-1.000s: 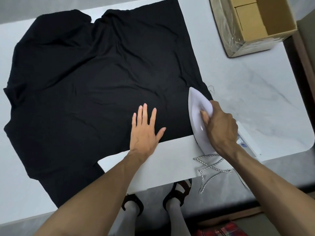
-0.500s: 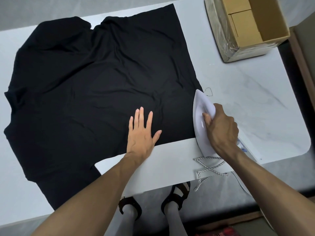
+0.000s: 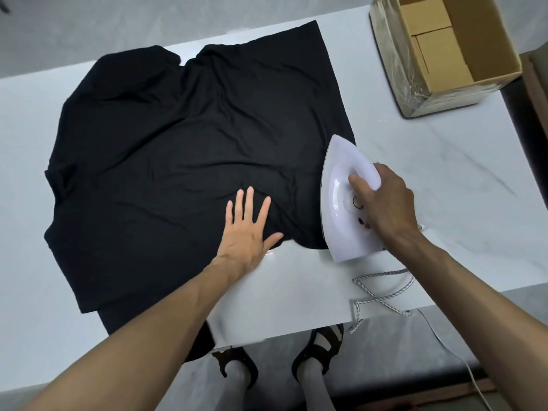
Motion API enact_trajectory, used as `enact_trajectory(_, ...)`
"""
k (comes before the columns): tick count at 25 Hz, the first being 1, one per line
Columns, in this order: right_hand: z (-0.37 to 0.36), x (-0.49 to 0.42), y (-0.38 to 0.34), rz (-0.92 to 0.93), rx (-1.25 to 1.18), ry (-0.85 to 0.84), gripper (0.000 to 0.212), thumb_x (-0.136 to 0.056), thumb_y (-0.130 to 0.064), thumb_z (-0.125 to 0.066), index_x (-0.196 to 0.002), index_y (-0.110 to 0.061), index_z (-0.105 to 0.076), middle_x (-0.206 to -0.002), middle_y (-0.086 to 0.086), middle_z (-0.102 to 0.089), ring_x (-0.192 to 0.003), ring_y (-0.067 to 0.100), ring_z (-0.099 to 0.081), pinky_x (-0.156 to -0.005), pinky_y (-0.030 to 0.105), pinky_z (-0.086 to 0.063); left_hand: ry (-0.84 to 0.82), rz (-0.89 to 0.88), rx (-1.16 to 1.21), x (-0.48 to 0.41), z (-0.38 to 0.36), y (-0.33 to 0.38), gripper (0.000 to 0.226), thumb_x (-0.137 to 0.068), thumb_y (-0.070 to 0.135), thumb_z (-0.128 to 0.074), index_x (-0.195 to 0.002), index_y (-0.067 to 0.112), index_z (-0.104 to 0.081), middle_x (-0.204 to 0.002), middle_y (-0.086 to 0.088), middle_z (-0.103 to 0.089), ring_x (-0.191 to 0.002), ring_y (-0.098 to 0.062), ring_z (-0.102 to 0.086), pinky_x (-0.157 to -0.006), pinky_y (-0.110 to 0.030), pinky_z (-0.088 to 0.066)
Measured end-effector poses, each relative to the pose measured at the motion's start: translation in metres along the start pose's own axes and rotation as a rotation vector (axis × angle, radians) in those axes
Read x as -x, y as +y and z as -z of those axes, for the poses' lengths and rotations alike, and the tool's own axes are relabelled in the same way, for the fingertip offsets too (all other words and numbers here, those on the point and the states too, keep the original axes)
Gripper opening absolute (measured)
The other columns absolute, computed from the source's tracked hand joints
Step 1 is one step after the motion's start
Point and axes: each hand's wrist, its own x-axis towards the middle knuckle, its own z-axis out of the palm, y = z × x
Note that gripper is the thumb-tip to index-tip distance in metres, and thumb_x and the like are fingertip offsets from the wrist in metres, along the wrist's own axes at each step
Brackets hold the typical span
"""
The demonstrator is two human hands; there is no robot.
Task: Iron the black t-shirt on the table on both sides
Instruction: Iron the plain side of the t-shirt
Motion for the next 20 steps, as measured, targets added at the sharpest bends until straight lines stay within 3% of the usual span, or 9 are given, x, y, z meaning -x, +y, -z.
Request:
enact_trajectory(3,-0.007,-0.001,-0.021,0.019,-0.019,0.001,0.027,-0.085,-0.050,-0.052,-0.097,-0.027,-0.059,-0.086,-0.004,-0.062,-0.083,0.025,-0.060,-0.074,0.048,-0.054,-0.017,0.014,0.186,-0.039,0.022,0.012,0.079,-0.097,0.064,-0.019,-0.154,0.020,0.016,-0.159,-0.019,0.025,-0.147,-0.036,0.023,-0.121,-0.049,0.006)
enact_trajectory(5,-0.011,-0.002,-0.032,0.040,-0.041,0.009,0.028,-0.084,-0.050,-0.052,-0.101,-0.029,-0.060,-0.086,-0.008,-0.063,-0.086,0.023,-0.060,-0.074,0.049,-0.055,0.027,-0.057,0.391,-0.048,0.043,-0.005,0.073,-0.100,0.051,-0.038,-0.157,0.022,-0.002,-0.164,-0.014,0.011,-0.151,-0.030,0.013,-0.123,-0.043,0.003)
enact_trajectory(7,-0.021,0.002,-0.045,0.064,-0.054,-0.009,0.029,-0.085,-0.049,-0.053,-0.105,-0.030,-0.060,-0.088,-0.009,-0.063,-0.089,0.022,-0.060,-0.076,0.048,-0.055,0.169,-0.036,0.399,-0.025,0.047,-0.046,0.067,-0.100,0.044,-0.045,-0.156,0.021,-0.016,-0.165,-0.011,-0.006,-0.152,-0.026,-0.002,-0.124,-0.041,-0.005)
enact_trajectory(9,-0.034,0.007,-0.055,0.082,-0.061,-0.050,0.031,-0.086,-0.047,-0.054,-0.110,-0.028,-0.060,-0.093,-0.009,-0.064,-0.092,0.021,-0.059,-0.078,0.043,-0.053,0.129,0.011,0.184,0.016,0.030,-0.095,0.074,-0.097,0.061,-0.029,-0.157,0.025,-0.006,-0.164,-0.015,-0.003,-0.151,-0.034,-0.001,-0.123,-0.048,-0.008)
enact_trajectory(11,-0.051,0.013,-0.063,0.098,-0.051,-0.107,0.031,-0.089,-0.044,-0.055,-0.113,-0.026,-0.060,-0.098,-0.008,-0.065,-0.095,0.020,-0.058,-0.076,0.033,-0.046,-0.062,-0.050,0.002,0.058,-0.001,-0.134,0.083,-0.086,0.076,0.007,-0.155,0.030,0.011,-0.162,-0.020,0.010,-0.149,-0.043,0.007,-0.121,-0.055,-0.007)
enact_trajectory(13,-0.066,0.016,-0.069,0.119,-0.044,-0.149,0.031,-0.090,-0.042,-0.056,-0.115,-0.024,-0.061,-0.100,-0.007,-0.065,-0.096,0.020,-0.058,-0.074,0.028,-0.040,-0.135,-0.086,-0.047,0.067,-0.027,-0.146,0.092,-0.079,0.076,0.025,-0.156,0.029,0.006,-0.160,-0.021,0.017,-0.147,-0.047,0.009,-0.119,-0.059,-0.008)
enact_trajectory(17,-0.081,0.007,-0.075,0.138,-0.025,-0.126,0.033,-0.091,-0.042,-0.056,-0.119,-0.026,-0.060,-0.100,-0.009,-0.065,-0.094,0.017,-0.059,-0.073,0.028,-0.044,0.001,0.090,0.106,0.000,-0.023,-0.127,0.083,-0.087,0.075,0.001,-0.153,0.026,0.014,-0.159,-0.019,0.023,-0.147,-0.045,0.015,-0.117,-0.059,0.003)
enact_trajectory(20,-0.078,-0.003,-0.078,0.185,-0.020,-0.077,0.035,-0.087,-0.048,-0.056,-0.117,-0.032,-0.060,-0.096,-0.012,-0.066,-0.090,0.018,-0.063,-0.077,0.041,-0.056,0.002,0.109,0.199,-0.060,0.007,-0.126,0.081,-0.091,0.072,-0.013,-0.154,0.029,0.014,-0.160,-0.015,0.025,-0.146,-0.040,0.023,-0.117,-0.055,0.011)
